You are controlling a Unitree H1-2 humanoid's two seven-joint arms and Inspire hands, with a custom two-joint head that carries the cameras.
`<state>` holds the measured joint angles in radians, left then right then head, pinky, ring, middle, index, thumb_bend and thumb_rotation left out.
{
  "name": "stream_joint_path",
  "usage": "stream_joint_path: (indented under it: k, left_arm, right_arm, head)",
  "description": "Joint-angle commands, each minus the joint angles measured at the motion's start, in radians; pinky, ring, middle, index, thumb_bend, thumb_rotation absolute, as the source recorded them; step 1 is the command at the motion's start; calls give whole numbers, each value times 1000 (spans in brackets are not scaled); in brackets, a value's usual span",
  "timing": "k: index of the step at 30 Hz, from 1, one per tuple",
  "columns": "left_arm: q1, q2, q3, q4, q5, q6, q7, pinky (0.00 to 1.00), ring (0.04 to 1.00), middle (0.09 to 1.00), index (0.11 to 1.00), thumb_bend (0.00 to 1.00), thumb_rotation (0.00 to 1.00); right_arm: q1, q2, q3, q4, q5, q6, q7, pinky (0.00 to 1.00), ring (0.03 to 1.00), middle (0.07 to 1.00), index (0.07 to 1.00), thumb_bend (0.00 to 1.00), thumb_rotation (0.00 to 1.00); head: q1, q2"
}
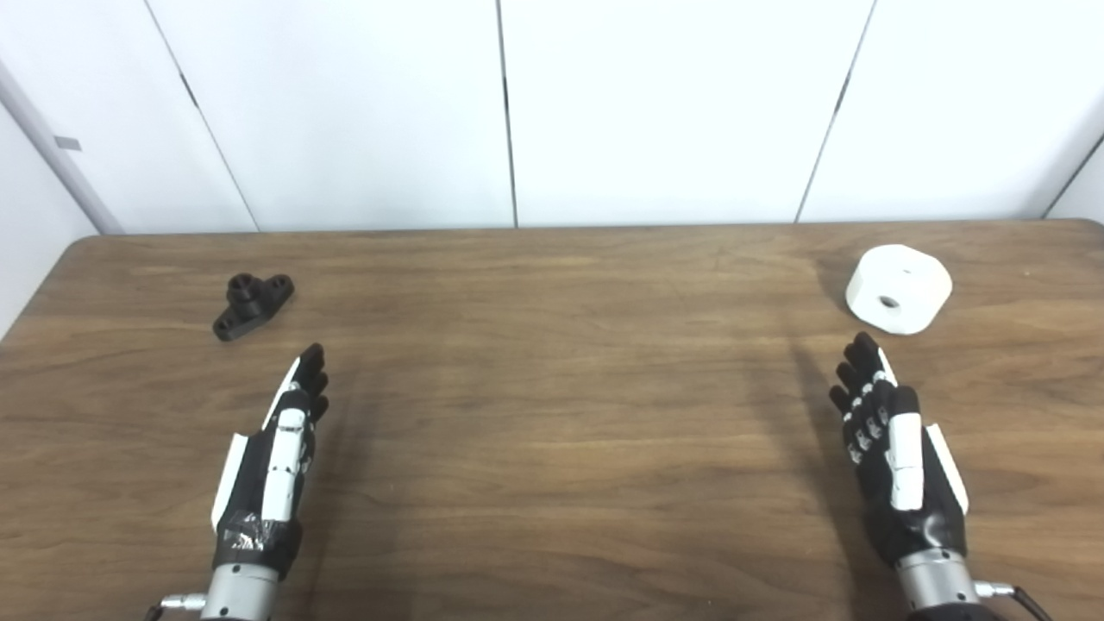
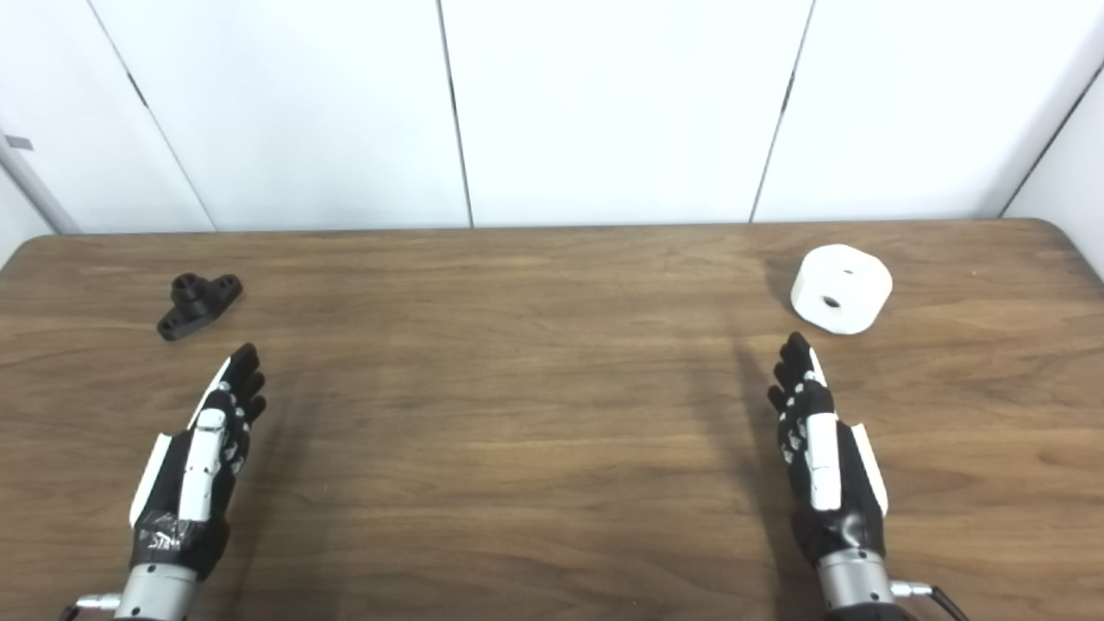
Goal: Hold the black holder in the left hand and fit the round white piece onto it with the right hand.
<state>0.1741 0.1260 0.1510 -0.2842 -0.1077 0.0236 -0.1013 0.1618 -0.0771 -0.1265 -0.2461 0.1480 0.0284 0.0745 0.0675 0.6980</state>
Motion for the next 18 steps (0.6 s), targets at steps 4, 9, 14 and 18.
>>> stream_joint_path:
  k: [4, 9, 14, 18]
  left_arm:
    - [-9, 4, 4, -11, -12, -39, 9, 1000, 1000, 1000, 984, 296, 1000]
    - [-10, 7, 2, -10, -2, -38, 12, 1000, 1000, 1000, 984, 280, 1000]
    - [-4, 7, -6, -22, 14, -22, 19, 1000, 1000, 1000, 990, 277, 1000]
    - [1, -6, -21, -21, 34, -35, 25, 1000, 1000, 1000, 990, 267, 1000]
  right_arm:
    - [15, -17, -1, -22, 3, -34, 10, 1000, 1000, 1000, 988, 593, 1000]
    - [13, -16, -3, -17, 7, -33, 11, 1000, 1000, 1000, 987, 593, 1000]
    - [15, -19, -4, -23, 3, -23, 8, 1000, 1000, 1000, 984, 600, 1000]
    - [22, -34, -14, -8, 10, -43, 18, 1000, 1000, 1000, 986, 607, 1000]
  head:
    - [1, 1]
    - [1, 5]
    - [27, -7]
    - [112, -50]
